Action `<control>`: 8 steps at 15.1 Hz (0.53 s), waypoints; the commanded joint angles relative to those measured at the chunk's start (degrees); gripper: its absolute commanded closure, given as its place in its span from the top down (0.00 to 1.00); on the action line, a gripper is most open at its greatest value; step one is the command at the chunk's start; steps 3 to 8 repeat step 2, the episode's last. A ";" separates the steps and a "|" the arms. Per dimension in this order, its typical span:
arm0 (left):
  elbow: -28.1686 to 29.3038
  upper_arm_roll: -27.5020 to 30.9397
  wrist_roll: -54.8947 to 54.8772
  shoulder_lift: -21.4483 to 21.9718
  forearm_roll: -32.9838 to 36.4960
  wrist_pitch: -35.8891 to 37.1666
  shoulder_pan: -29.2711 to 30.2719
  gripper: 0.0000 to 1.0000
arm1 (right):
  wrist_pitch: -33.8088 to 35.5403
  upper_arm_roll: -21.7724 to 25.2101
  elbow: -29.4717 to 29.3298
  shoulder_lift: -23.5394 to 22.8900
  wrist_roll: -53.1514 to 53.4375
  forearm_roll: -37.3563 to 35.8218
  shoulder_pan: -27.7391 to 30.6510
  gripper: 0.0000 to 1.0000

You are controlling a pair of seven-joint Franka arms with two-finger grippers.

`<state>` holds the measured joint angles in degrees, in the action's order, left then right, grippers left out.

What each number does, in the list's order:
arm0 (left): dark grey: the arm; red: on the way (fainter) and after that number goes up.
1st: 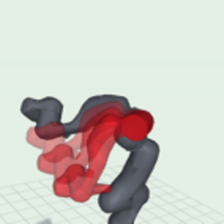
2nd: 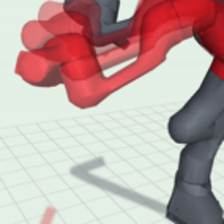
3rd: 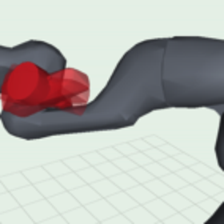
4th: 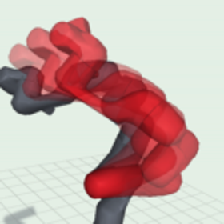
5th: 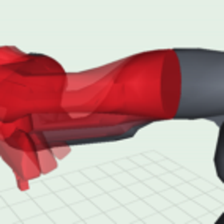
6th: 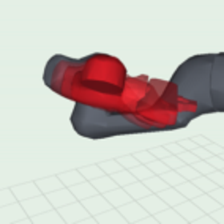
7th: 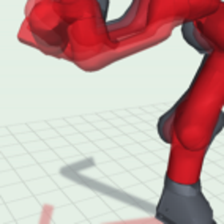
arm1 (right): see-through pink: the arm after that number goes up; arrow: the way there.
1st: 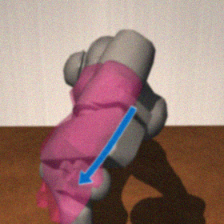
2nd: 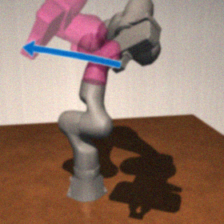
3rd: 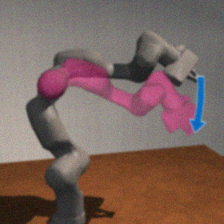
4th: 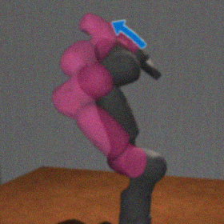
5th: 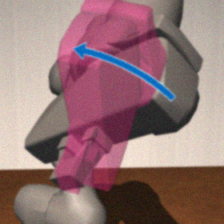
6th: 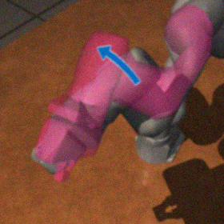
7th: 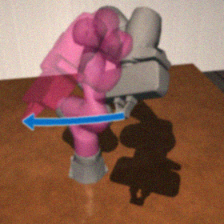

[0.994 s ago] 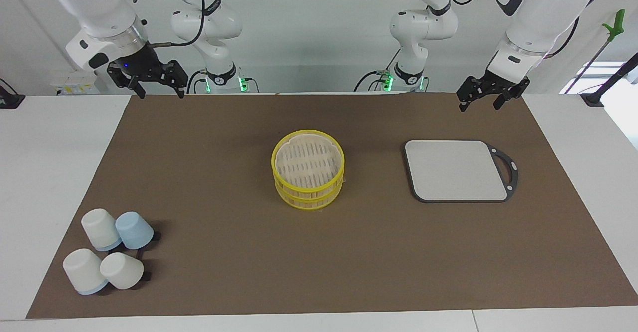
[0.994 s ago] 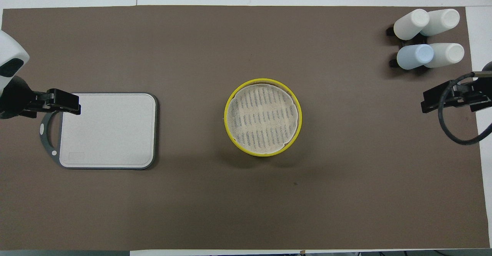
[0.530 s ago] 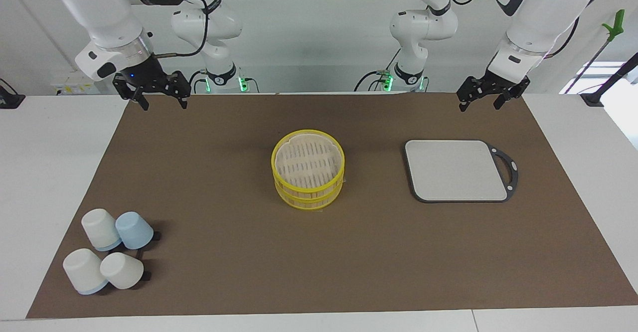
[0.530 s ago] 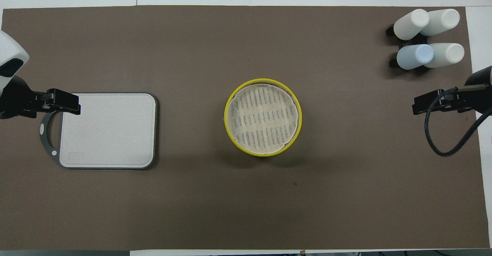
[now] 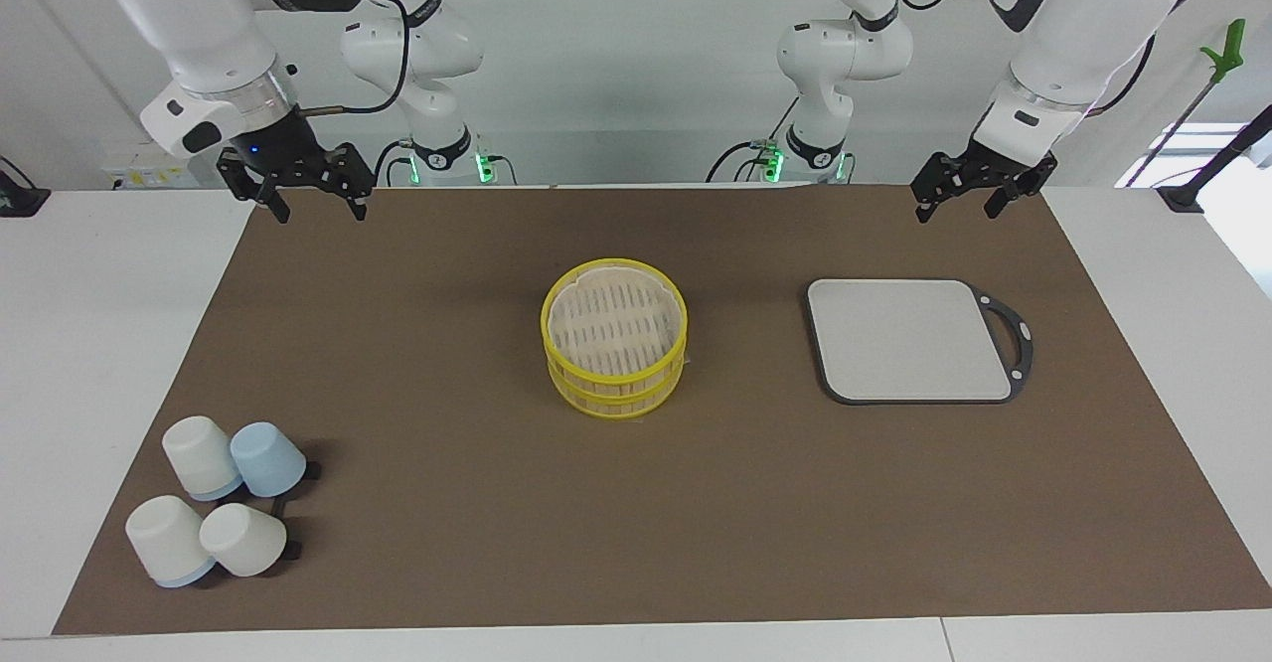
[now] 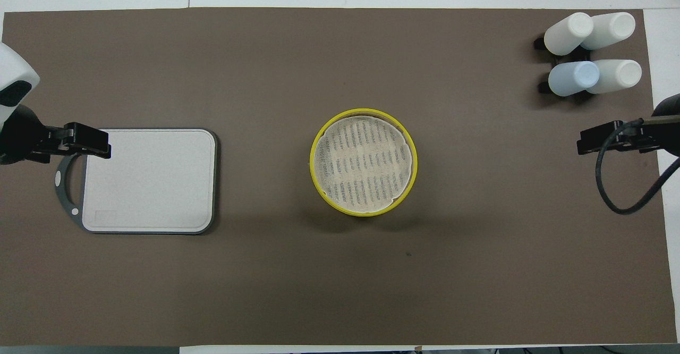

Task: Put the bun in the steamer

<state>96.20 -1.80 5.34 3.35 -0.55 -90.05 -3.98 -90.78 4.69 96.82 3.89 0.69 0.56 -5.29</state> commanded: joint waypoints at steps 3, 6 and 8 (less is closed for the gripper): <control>-0.58 0.57 -0.94 0.16 -0.85 0.14 -0.15 1.00 | -1.86 0.41 1.35 0.59 -1.22 -0.56 -0.34 1.00; -0.58 0.57 -0.94 0.16 -0.85 0.14 -0.15 1.00 | -1.86 0.41 1.35 0.59 -1.22 -0.56 -0.34 1.00; -0.58 0.57 -0.94 0.16 -0.85 0.14 -0.15 1.00 | -1.86 0.41 1.35 0.59 -1.22 -0.56 -0.34 1.00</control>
